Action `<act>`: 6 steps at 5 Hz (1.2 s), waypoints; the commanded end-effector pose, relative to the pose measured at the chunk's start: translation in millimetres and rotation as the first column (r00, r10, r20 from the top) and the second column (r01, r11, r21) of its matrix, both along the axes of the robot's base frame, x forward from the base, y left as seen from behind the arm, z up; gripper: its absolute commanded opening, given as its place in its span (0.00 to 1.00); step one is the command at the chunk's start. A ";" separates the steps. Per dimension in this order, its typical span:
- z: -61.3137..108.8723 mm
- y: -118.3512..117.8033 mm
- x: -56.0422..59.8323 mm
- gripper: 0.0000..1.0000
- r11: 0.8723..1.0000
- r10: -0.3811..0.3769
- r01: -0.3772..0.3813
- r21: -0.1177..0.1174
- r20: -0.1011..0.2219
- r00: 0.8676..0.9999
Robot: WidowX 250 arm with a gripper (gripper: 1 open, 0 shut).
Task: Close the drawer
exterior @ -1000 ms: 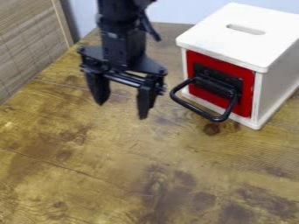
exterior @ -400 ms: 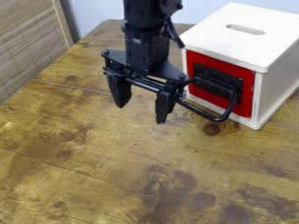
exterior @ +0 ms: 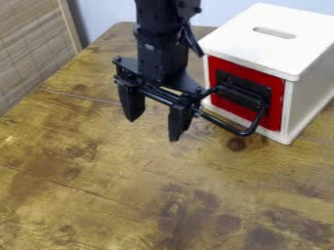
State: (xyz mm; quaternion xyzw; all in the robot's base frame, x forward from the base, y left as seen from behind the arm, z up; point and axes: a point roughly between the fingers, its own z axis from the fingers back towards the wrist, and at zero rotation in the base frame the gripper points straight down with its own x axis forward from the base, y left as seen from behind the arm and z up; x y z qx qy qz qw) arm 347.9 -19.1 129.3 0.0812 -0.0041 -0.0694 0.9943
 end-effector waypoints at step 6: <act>13.4 -31.2 -9.5 1.00 0.997 -0.064 0.064 -0.033 -0.003 0.998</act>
